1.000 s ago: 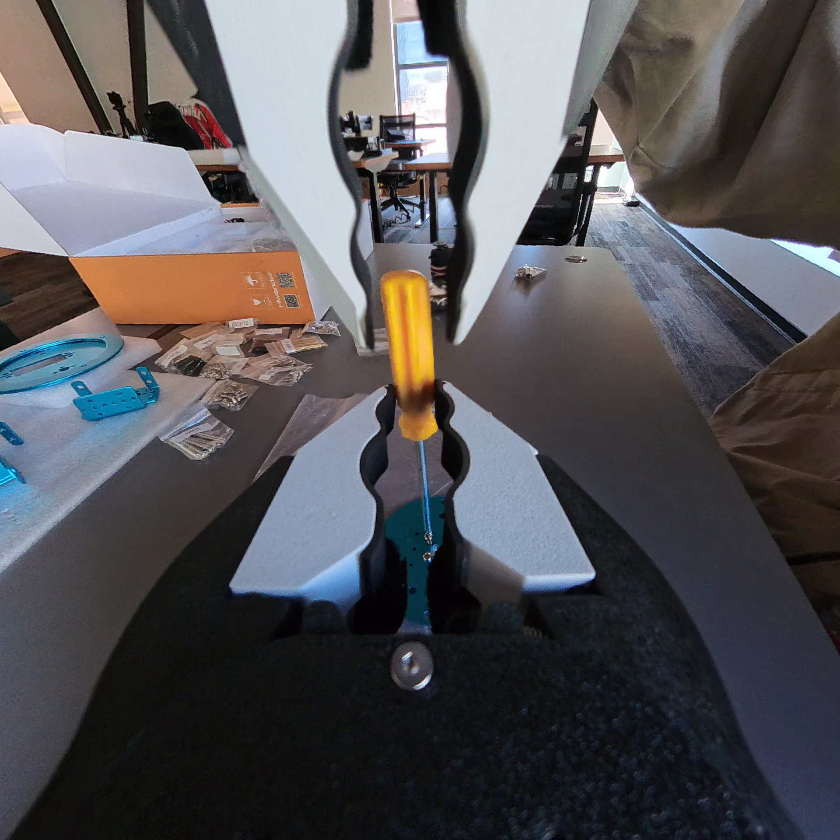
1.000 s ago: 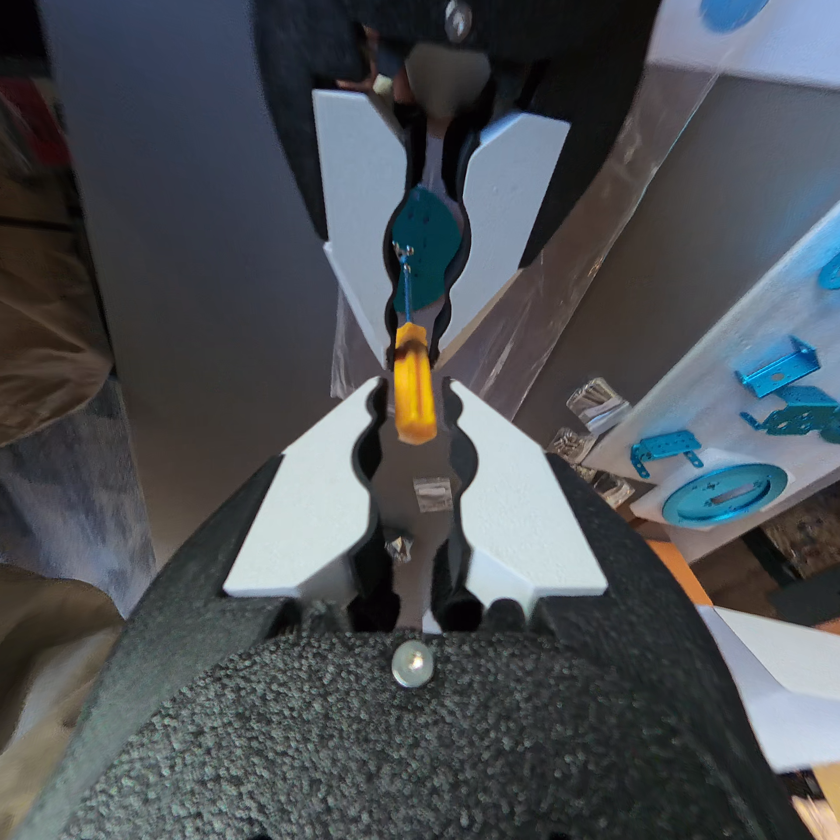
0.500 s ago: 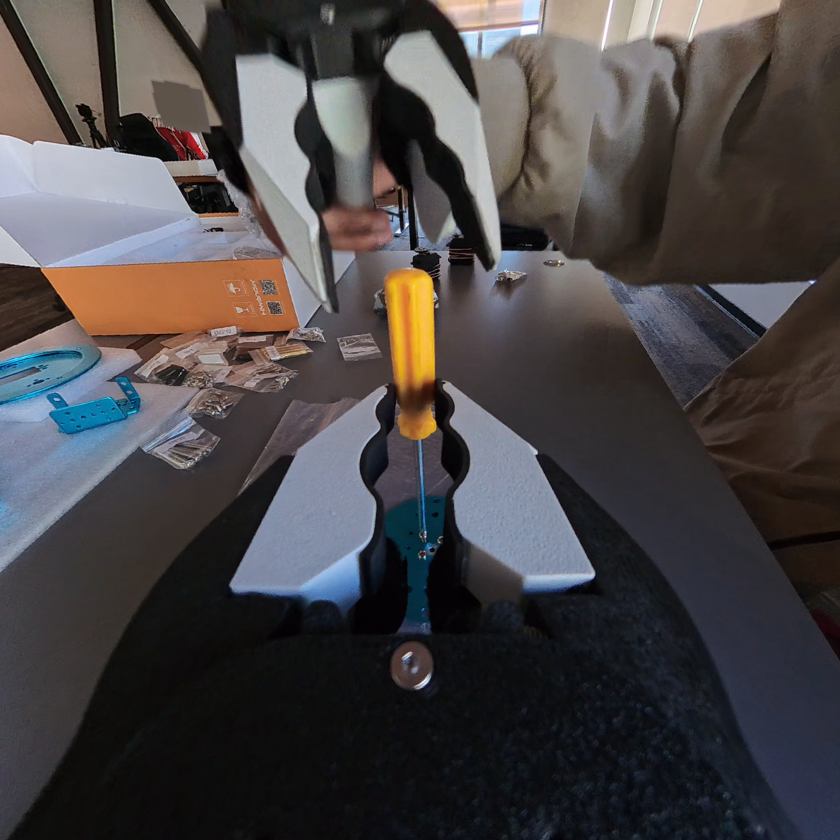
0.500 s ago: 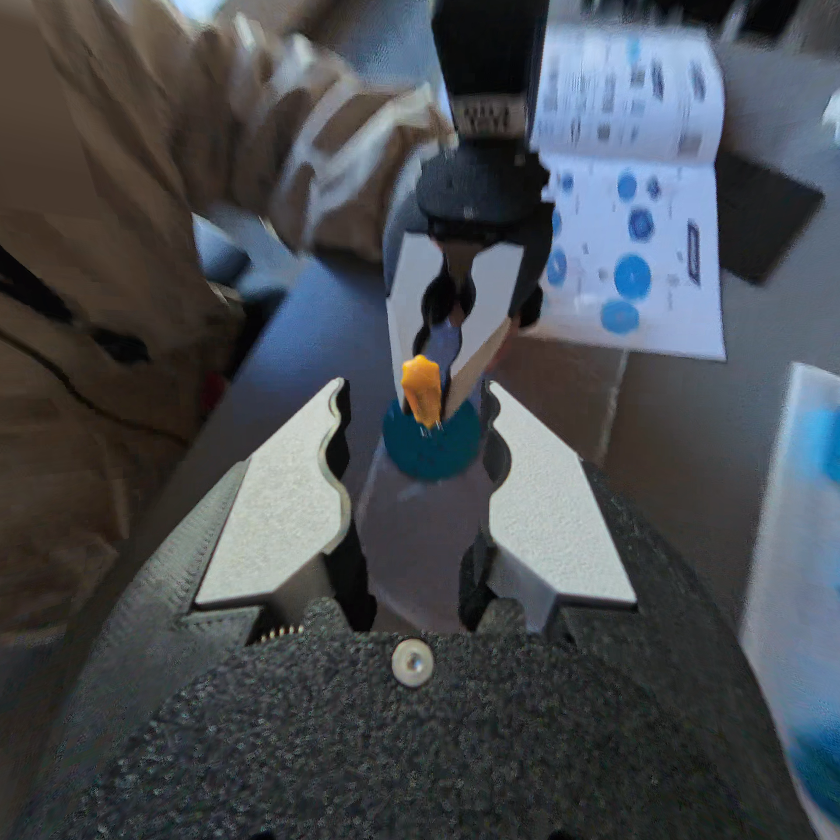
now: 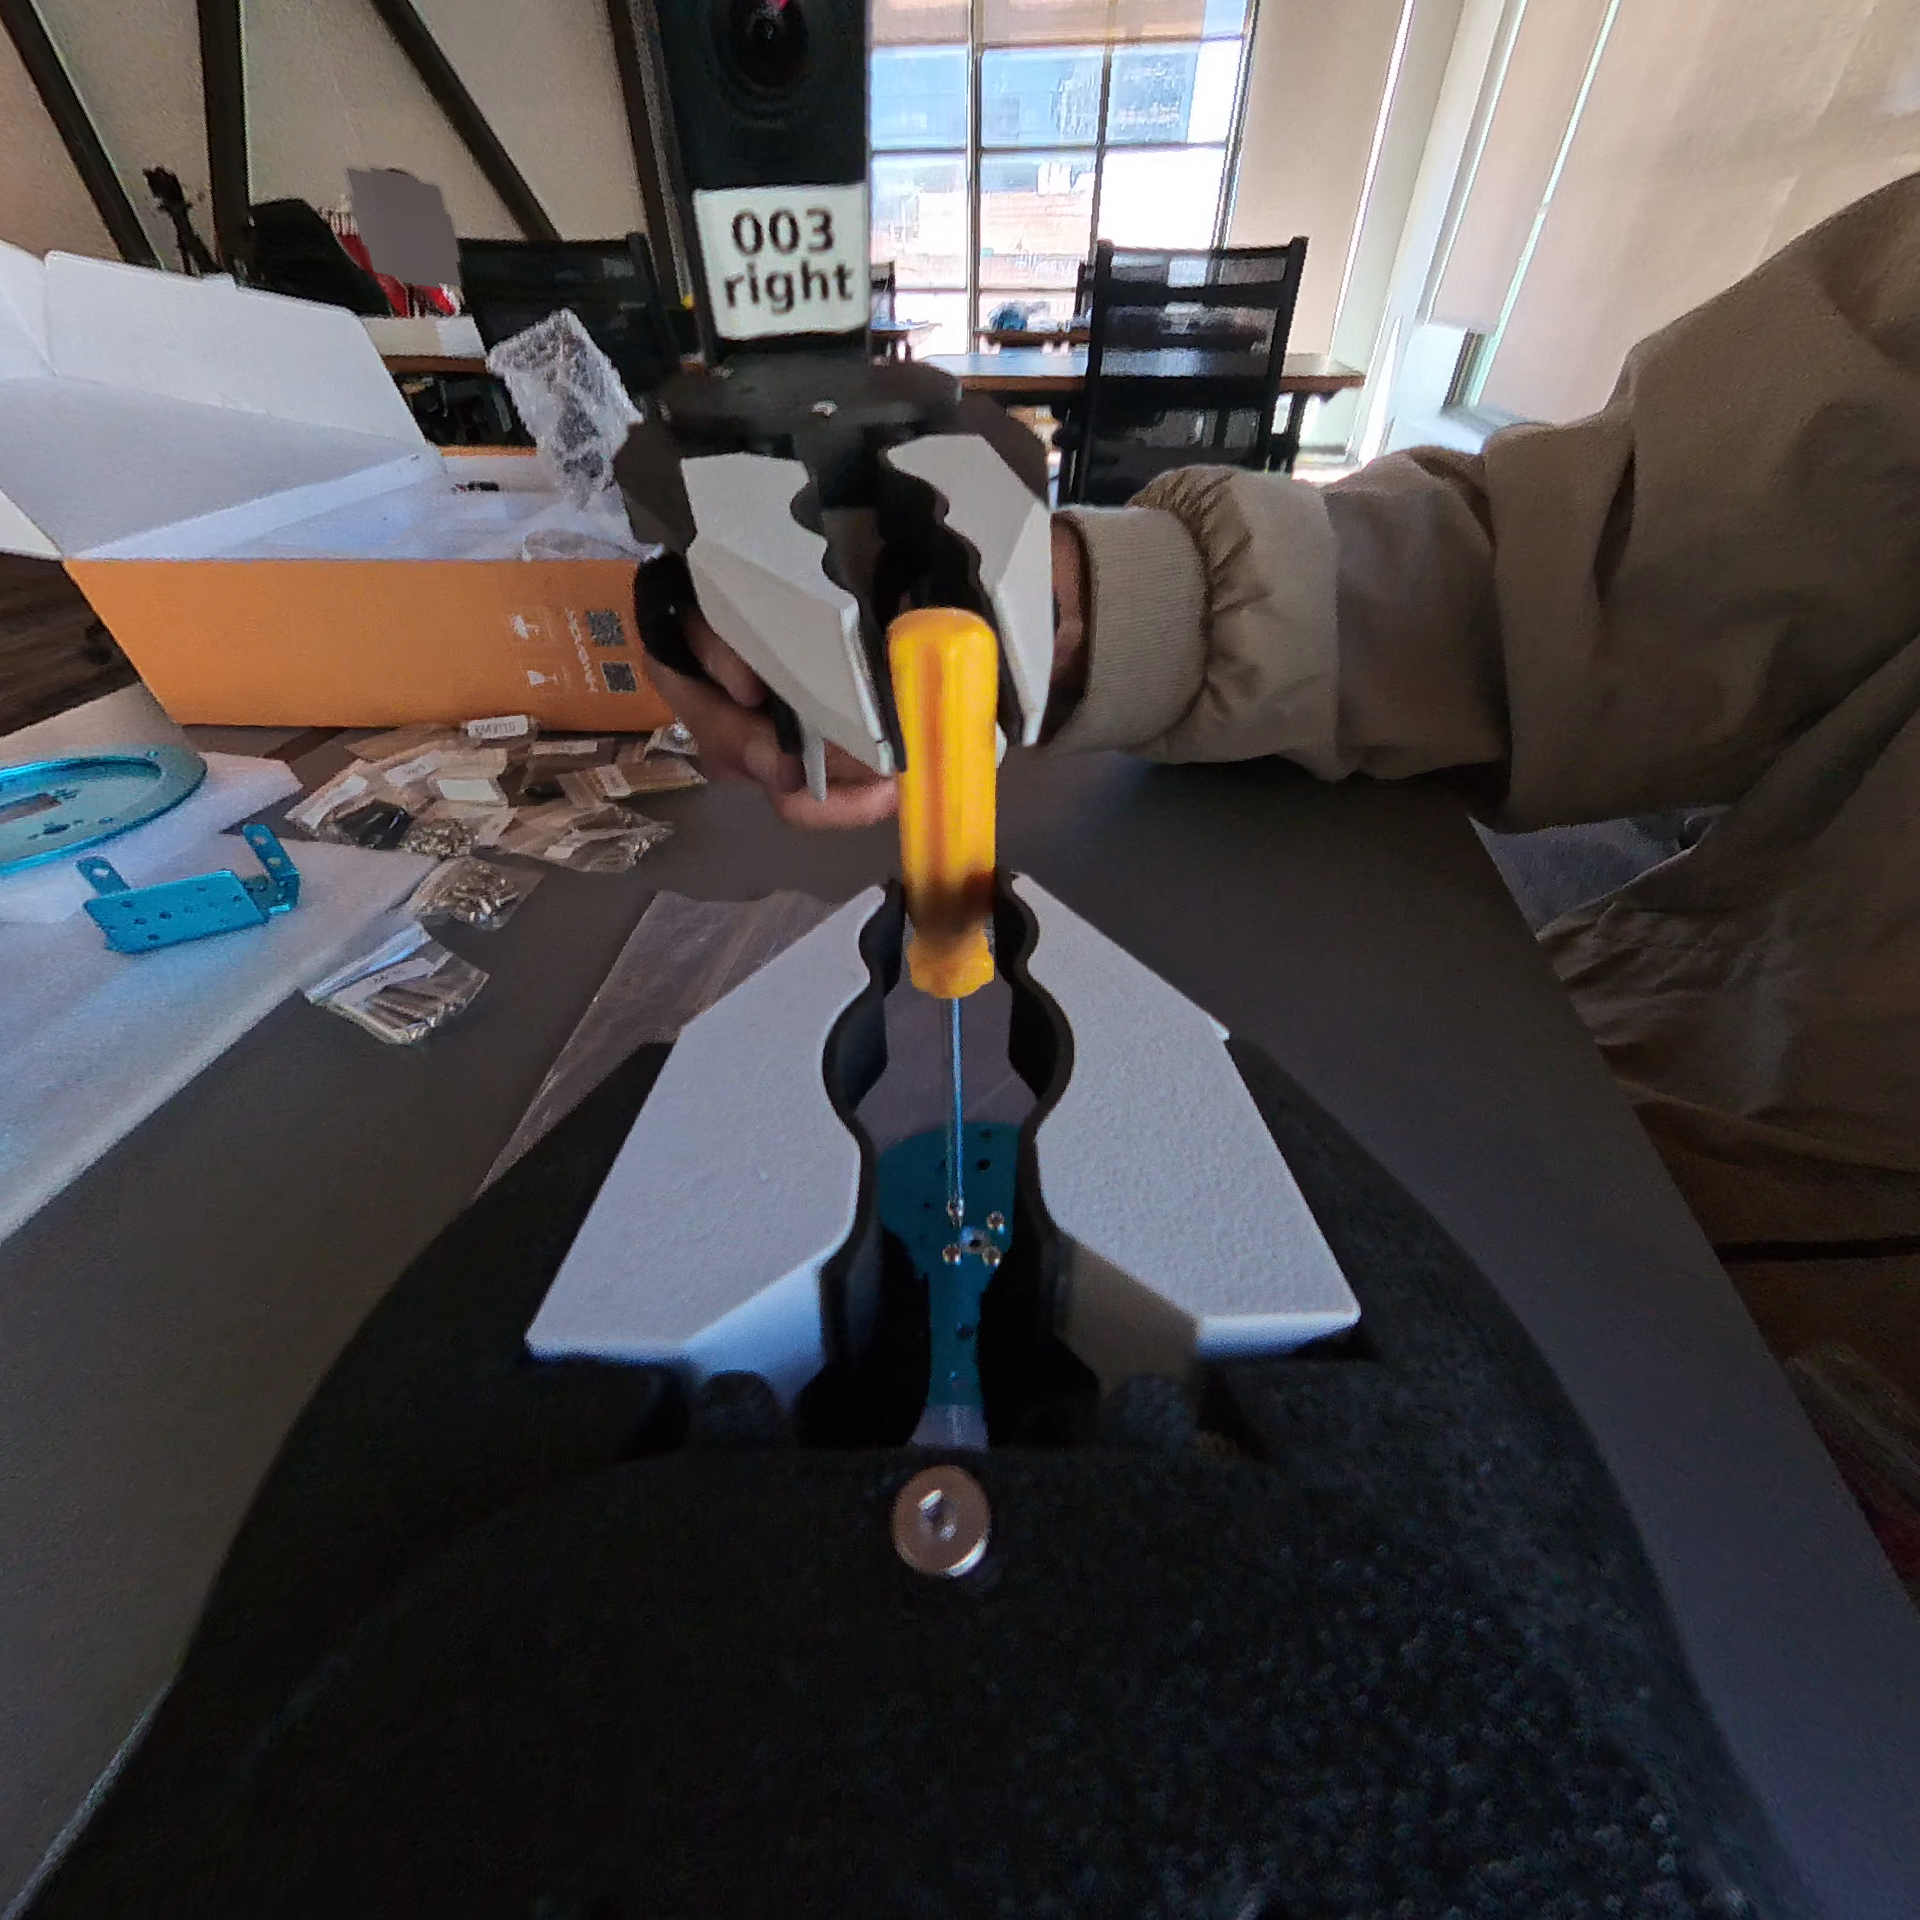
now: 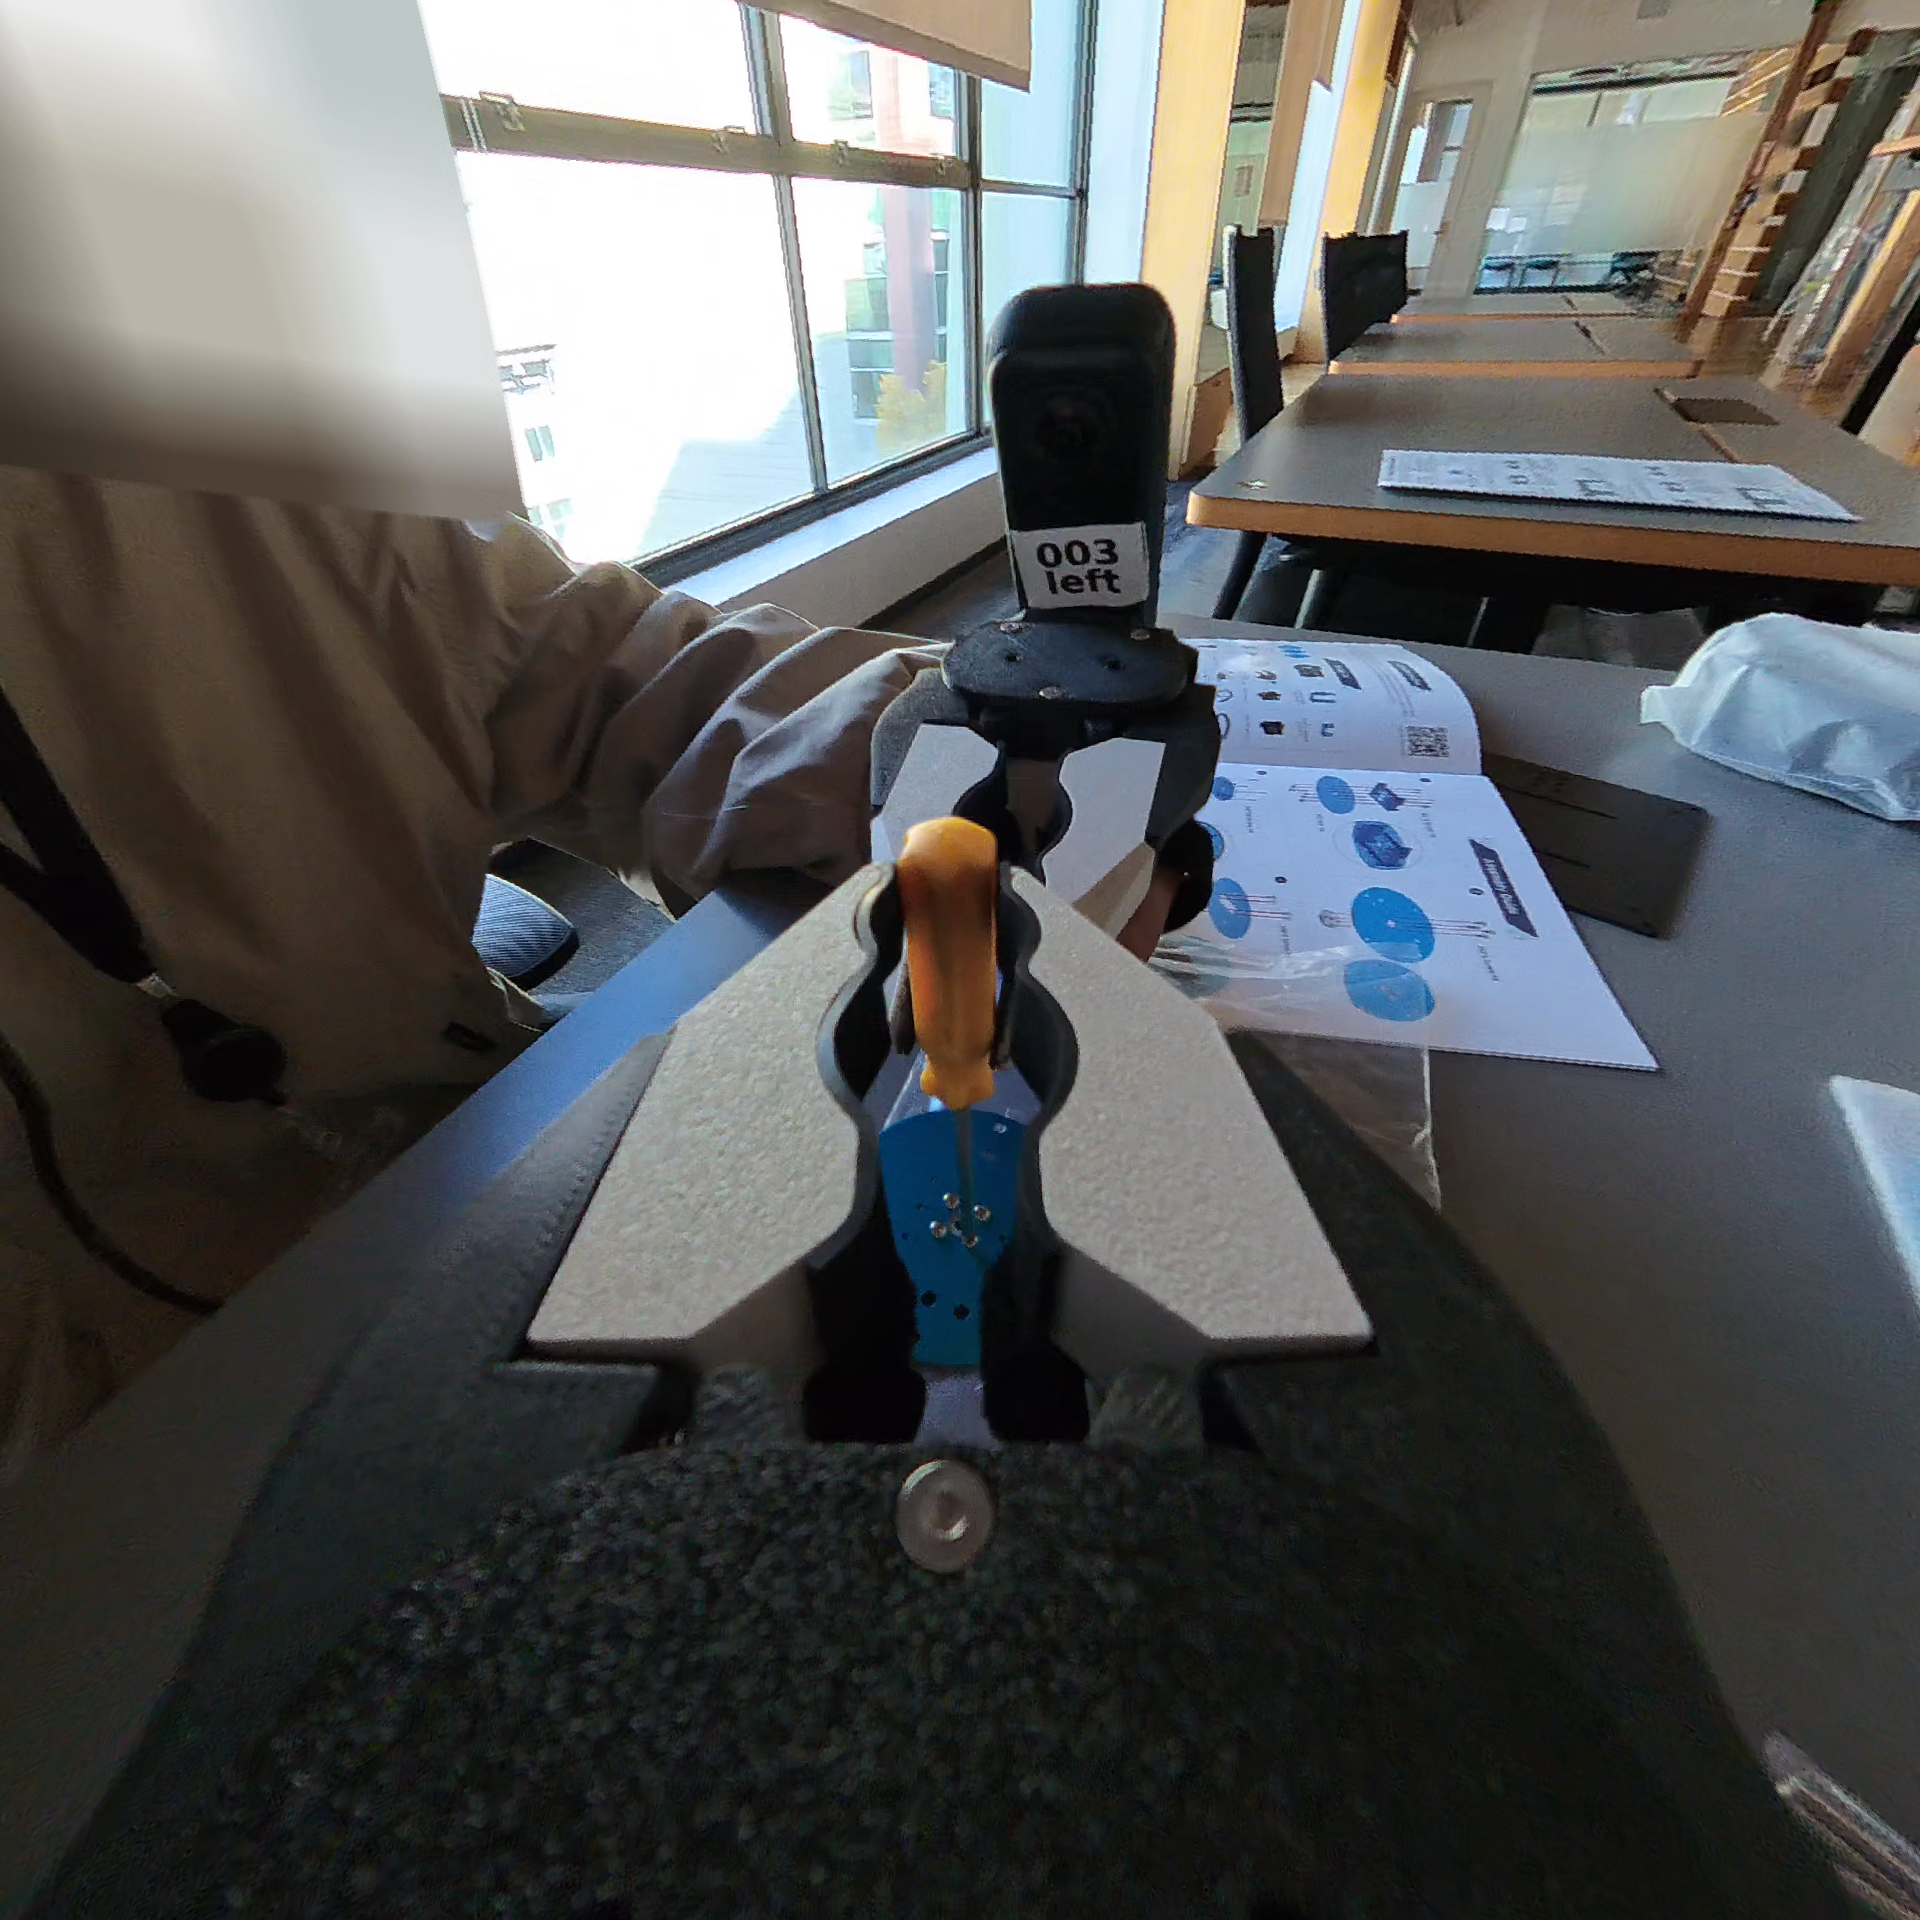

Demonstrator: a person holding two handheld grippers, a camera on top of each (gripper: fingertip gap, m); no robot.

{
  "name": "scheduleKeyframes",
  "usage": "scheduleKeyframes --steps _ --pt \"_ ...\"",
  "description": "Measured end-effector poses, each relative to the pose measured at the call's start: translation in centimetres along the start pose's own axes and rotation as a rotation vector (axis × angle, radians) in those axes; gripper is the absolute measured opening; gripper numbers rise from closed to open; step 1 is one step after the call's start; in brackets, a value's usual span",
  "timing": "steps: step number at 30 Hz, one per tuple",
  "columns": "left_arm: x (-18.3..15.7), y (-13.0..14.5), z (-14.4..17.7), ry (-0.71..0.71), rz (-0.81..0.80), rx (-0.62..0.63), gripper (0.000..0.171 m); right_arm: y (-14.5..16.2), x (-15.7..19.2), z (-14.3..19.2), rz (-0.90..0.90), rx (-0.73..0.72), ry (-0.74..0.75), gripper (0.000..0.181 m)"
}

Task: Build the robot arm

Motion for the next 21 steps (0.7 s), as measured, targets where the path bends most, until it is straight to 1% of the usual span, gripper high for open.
scheduleKeyframes --steps 1,2,3,5,6,7,8,10,13,18,21 --pt "0.0 0.1 0.1 -0.011 0.009 0.035 0.025 0.0 0.1 0.1 0.009 0.004 0.01 0.015" --pt "-0.2 0.4 0.3 -0.018 0.026 0.087 0.044 0.0 0.1 0.1 0.014 0.006 0.011 0.015" --pt "-0.5 0.9 0.5 0.0 0.059 0.142 0.057 0.0 0.3 0.1 0.014 0.005 0.004 0.015" --pt "-1.0 2.7 0.9 0.044 0.125 0.29 0.068 0.0 0.3 0.0 0.01 0.002 -0.002 0.015" --pt "-1.1 3.6 1.0 0.029 0.125 0.374 0.077 0.0 0.3 0.0 0.008 0.001 -0.005 0.015" --pt "-1.0 4.4 1.2 0.002 0.117 0.45 0.081 0.0 0.2 0.1 0.003 0.001 -0.001 0.015" --pt "-0.9 5.0 1.2 -0.023 0.113 0.505 0.083 0.0 0.0 0.2 -0.004 0.0 0.001 0.015" --pt "-0.8 5.9 1.1 -0.029 0.127 0.572 0.083 0.1 -0.1 0.3 -0.01 -0.013 0.002 0.015" --pt "-0.5 6.6 0.7 -0.037 0.155 0.614 0.083 0.2 -0.4 0.5 -0.019 -0.019 0.021 0.015" --pt "-0.6 6.7 0.5 -0.038 0.153 0.617 0.074 0.4 -0.5 1.0 -0.039 -0.03 0.118 0.015" --pt "-0.7 6.7 0.5 -0.049 0.154 0.613 0.074 0.5 -0.2 1.4 -0.037 -0.02 0.197 0.015"
Point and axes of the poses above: each gripper's, where its closed fingertips meet, z back along the fingers, y out of its underside, x = y × z across the jaws, the point moved 7 cm from there along z, back along the fingers, and after that the axes turned 11 degrees about y, right-handed, at the moved point
